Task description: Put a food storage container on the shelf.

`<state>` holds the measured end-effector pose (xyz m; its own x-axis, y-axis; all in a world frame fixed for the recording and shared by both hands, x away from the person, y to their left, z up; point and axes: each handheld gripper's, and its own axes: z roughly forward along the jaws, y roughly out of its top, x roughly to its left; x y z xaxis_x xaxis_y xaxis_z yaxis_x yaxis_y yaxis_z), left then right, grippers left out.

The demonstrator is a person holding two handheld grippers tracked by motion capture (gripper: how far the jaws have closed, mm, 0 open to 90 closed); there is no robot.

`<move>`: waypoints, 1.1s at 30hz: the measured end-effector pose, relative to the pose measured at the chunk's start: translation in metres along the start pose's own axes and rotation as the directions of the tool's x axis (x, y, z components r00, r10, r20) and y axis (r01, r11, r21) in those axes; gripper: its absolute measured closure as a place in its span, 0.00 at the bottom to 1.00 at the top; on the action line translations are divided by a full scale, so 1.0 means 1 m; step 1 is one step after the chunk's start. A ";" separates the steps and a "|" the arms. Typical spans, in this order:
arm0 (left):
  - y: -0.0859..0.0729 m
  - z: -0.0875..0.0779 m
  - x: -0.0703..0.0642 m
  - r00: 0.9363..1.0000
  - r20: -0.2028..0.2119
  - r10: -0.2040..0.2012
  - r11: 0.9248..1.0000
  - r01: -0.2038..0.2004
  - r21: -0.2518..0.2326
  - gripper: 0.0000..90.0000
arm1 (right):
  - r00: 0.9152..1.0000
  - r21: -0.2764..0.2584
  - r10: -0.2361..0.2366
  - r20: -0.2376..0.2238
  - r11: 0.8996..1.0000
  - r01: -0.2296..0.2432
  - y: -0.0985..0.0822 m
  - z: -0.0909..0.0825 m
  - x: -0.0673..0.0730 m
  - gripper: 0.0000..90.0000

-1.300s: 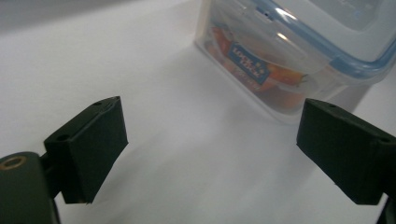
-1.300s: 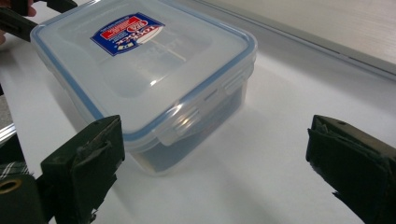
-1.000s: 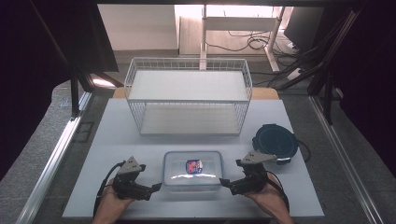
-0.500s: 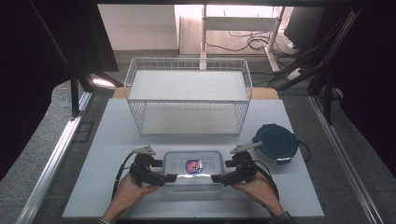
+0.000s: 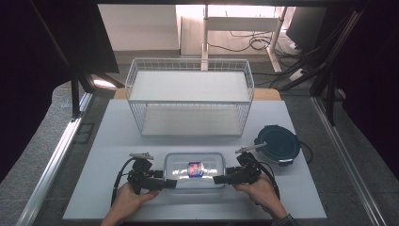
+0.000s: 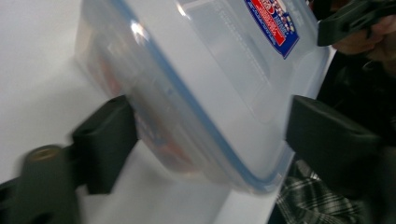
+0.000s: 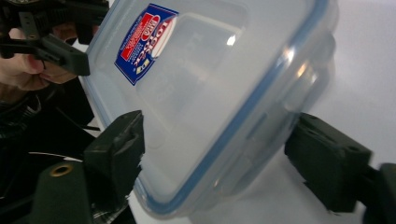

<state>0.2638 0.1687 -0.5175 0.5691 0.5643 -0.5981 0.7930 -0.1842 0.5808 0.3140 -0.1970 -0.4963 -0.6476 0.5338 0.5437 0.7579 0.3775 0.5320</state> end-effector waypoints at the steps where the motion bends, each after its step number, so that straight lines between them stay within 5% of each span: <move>1: 0.000 0.000 0.000 1.000 0.000 0.000 1.000 0.000 0.000 0.31 | 1.000 0.000 0.000 0.000 1.000 0.000 0.000 0.000 0.000 0.27; 7: -0.008 -0.011 -0.005 1.000 0.010 0.017 0.999 -0.017 -0.031 0.44 | 0.999 -0.059 0.034 -0.029 0.998 -0.035 -0.014 -0.013 0.004 0.45; 13: -0.005 -0.016 -0.006 0.999 -0.030 0.031 0.996 -0.033 -0.083 0.54 | 0.999 -0.105 0.008 0.031 0.994 -0.005 -0.015 -0.017 0.014 0.53; 21: -0.002 -0.012 -0.011 0.995 -0.070 0.077 0.992 -0.084 -0.099 0.56 | 0.998 -0.172 -0.011 0.060 0.985 0.021 -0.014 -0.020 0.013 0.54; 29: 0.003 -0.023 -0.010 0.996 -0.032 0.079 0.979 -0.084 -0.185 0.57 | 0.997 -0.241 -0.060 0.044 0.968 0.069 -0.012 -0.030 0.017 0.57; 33: 0.006 -0.027 -0.011 0.996 -0.033 0.089 0.977 -0.093 -0.191 0.59 | 0.995 -0.250 -0.086 0.046 0.964 0.095 -0.009 -0.032 0.021 0.58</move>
<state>0.2564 0.1834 -0.4924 0.6297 0.5717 -0.5260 0.6801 -0.0785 0.7289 0.2915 -0.2134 -0.4690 -0.7062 0.5337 0.4652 0.6490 0.2256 0.7265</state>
